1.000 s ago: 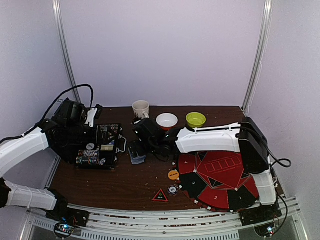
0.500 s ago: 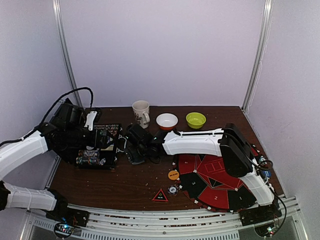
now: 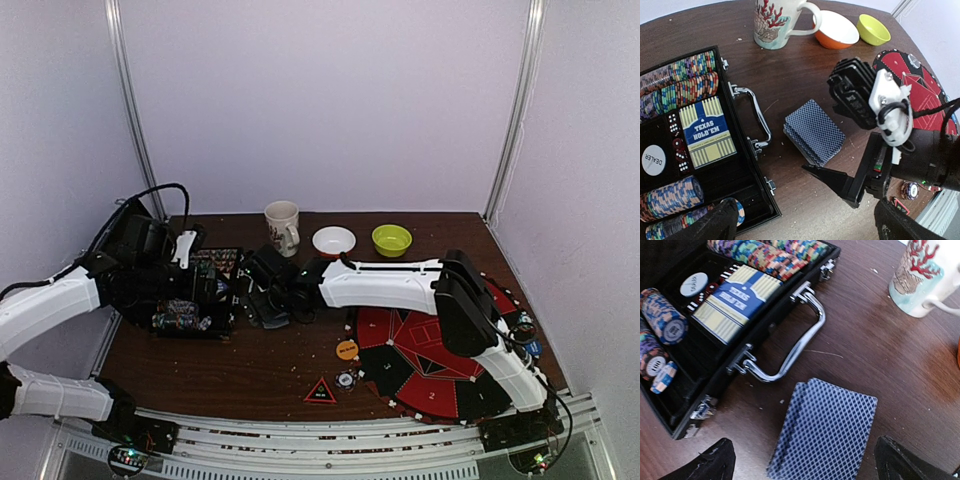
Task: Distribute texas hold em gaming equipment
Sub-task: Adjust the poker card at the center of the board, then pick up the poker card from the center of the board.
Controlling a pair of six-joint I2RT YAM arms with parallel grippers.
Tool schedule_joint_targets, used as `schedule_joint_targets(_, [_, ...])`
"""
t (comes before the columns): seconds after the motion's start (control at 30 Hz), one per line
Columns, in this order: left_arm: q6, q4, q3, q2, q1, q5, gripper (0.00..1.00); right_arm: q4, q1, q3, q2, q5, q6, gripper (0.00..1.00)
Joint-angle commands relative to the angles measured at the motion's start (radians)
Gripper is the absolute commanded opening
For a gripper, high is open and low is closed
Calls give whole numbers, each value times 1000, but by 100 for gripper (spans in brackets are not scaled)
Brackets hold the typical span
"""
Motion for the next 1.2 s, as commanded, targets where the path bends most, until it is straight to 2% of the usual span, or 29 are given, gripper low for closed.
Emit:
schedule_joint_targets(0.0, [-63, 99, -38, 25, 7, 9, 97, -24, -1, 21, -48, -83, -26, 100])
schedule_joint_targets(0.27, [-220, 177, -89, 39, -16, -98, 94, 11, -51, -150, -260, -121, -82, 100])
schedule_joint_targets(0.4, [-264, 180, -65, 74, -152, -285, 98, 37, -111, -290, -388, -54, -103, 100])
schedule_joint_targets(0.53, [-354, 180, 1, 206, -246, -386, 98, 94, -177, -448, -513, -3, -161, 100])
schedule_joint_targets(0.7, [-490, 106, 167, 423, -349, -549, 98, 128, -260, -577, -602, -4, -195, 100])
schedule_joint_targets(0.83, [-551, -3, 370, 599, -409, -646, 98, 174, -296, -658, -647, -39, -214, 100])
schedule_joint_targets(0.97, [-635, -153, 544, 748, -433, -703, 98, 179, -307, -696, -663, -38, -251, 100])
schedule_joint_targets(1.17, [-684, -351, 780, 934, -469, -797, 98, 206, -331, -744, -676, -79, -273, 100])
